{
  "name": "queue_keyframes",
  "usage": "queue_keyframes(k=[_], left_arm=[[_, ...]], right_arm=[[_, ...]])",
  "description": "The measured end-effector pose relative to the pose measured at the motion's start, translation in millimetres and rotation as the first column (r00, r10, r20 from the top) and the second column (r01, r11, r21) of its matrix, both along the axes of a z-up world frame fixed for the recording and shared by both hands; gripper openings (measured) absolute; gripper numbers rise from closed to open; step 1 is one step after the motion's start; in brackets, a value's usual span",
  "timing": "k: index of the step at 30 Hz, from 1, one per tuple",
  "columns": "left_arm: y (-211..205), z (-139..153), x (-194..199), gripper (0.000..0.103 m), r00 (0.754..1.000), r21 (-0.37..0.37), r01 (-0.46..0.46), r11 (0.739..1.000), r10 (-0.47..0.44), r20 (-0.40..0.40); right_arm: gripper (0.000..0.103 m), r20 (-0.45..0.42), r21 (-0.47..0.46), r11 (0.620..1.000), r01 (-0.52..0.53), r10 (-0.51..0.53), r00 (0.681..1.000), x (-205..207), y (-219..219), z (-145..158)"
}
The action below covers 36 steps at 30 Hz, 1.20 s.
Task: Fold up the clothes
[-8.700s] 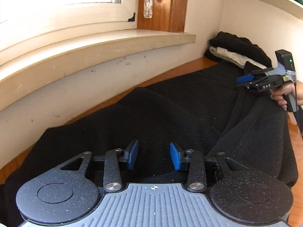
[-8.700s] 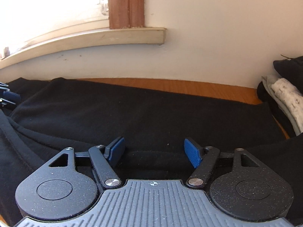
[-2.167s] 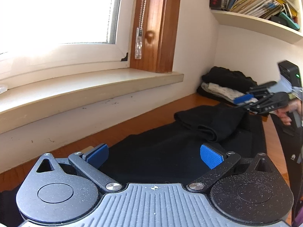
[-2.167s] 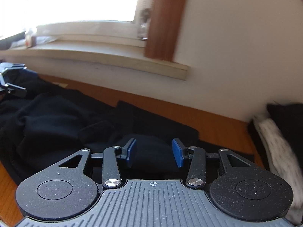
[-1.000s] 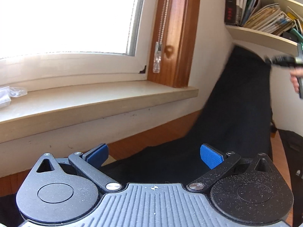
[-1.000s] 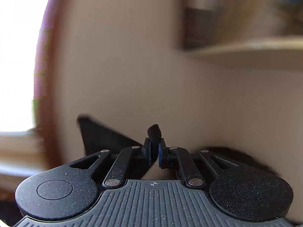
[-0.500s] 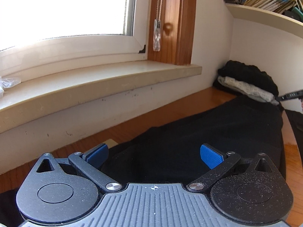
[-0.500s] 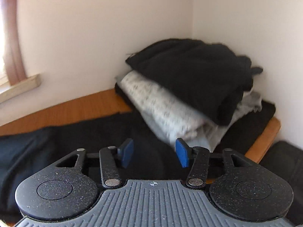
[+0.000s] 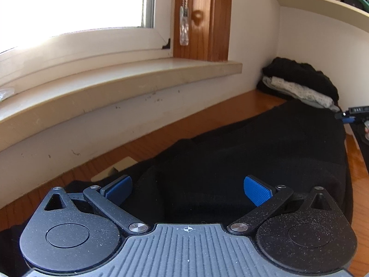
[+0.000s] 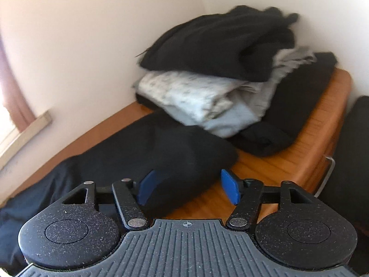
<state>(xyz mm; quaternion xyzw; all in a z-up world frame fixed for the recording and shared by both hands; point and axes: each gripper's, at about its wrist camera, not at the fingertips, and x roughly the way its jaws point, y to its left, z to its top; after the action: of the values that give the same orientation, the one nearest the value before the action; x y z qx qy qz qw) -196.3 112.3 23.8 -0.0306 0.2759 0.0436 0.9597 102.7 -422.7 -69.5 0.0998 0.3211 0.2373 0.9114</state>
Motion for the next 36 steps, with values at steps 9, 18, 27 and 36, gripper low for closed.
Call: queue_keyframes(k=[9, 18, 27, 36], left_arm=[[-2, 1, -2, 0.103, 1.0, 0.007, -0.003, 1.0, 0.003, 0.012], [-5, 14, -13, 0.103, 0.996, 0.005, -0.011, 1.0, 0.01, 0.086], [-6, 38, -29, 0.103, 0.985, -0.041, 0.012, 0.999, -0.005, 0.171], [-5, 33, -27, 0.103, 0.994, -0.004, 0.0, 1.0, 0.001, 0.108]], right_arm=[[0.032, 0.102, -0.235, 0.964, -0.126, 0.153, 0.983, -18, 77, 1], [0.011, 0.369, -0.561, 0.826, -0.053, 0.308, 0.877, -42, 128, 26], [0.01, 0.633, -0.751, 0.577, 0.321, 0.49, 0.6, -14, 156, 108], [0.057, 0.471, -0.672, 0.698, 0.246, 0.147, 0.87, 84, 98, 98]])
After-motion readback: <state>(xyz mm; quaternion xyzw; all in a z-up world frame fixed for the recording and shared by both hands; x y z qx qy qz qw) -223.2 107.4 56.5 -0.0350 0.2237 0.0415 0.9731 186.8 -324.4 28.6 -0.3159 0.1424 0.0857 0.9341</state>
